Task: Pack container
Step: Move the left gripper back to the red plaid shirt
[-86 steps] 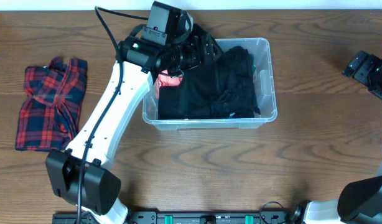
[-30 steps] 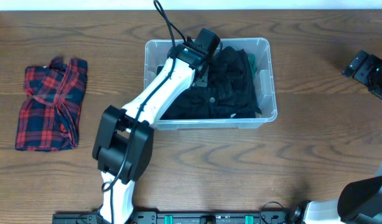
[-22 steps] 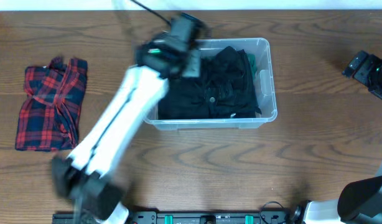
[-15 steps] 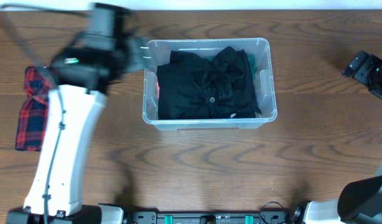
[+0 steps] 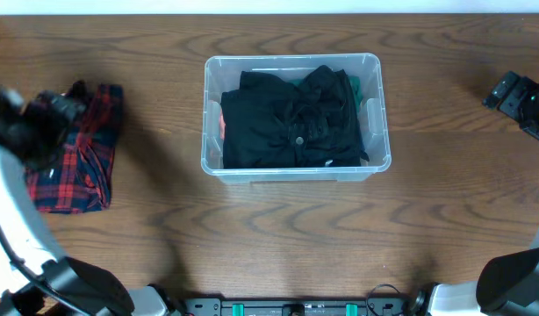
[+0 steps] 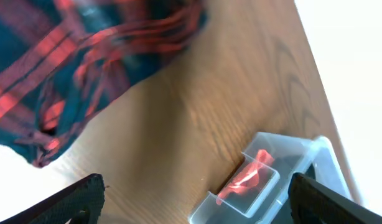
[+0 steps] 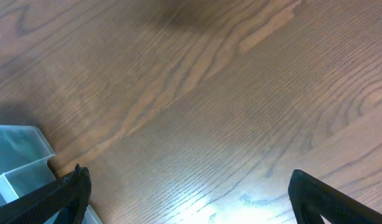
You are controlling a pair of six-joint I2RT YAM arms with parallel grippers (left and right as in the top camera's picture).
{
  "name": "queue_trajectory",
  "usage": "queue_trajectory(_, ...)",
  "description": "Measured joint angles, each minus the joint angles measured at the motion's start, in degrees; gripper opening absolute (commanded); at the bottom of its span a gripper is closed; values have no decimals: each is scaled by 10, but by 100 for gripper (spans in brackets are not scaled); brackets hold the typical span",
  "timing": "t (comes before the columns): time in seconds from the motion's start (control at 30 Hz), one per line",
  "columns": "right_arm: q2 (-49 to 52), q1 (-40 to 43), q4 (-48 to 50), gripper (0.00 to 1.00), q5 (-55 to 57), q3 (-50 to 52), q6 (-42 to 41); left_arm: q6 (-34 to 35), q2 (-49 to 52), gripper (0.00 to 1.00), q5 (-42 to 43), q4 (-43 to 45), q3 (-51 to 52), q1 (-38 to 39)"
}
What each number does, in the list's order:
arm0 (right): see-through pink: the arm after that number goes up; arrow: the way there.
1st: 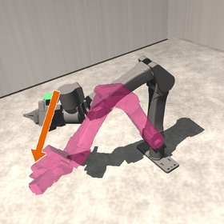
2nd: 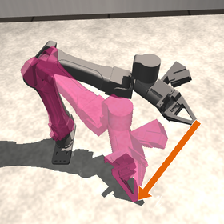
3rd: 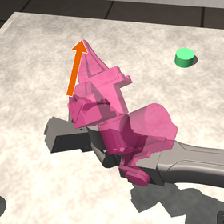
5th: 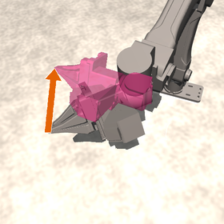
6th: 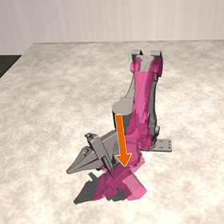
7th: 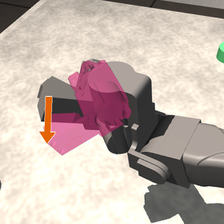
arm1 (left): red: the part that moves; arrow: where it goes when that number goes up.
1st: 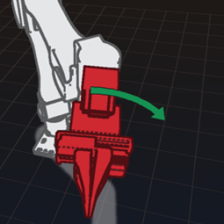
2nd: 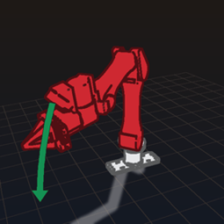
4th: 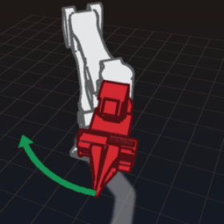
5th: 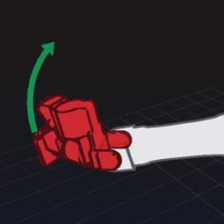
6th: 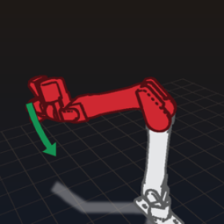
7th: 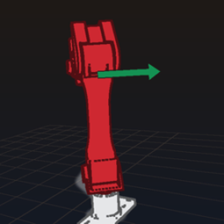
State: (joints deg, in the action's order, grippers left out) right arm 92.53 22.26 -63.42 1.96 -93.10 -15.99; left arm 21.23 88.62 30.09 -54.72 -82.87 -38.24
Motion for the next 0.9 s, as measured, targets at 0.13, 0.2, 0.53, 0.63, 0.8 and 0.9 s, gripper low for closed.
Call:
queue_trajectory(0.13,0,0,0,99,0,0,0,0,1,95,63,65,97,-85)
queue_trajectory(0.2,0,0,0,99,0,0,0,2,2,95,93,102,145,-122)
queue_trajectory(0.53,0,0,0,99,0,0,0,-3,2,97,107,158,220,-206)
queue_trajectory(0.63,0,0,0,99,0,0,0,-1,2,98,69,170,220,-213)
queue_trajectory(0.8,0,0,0,99,0,0,0,9,2,98,17,208,230,-213)
queue_trajectory(0.9,0,0,0,99,0,0,0,23,2,99,-9,220,234,-213)
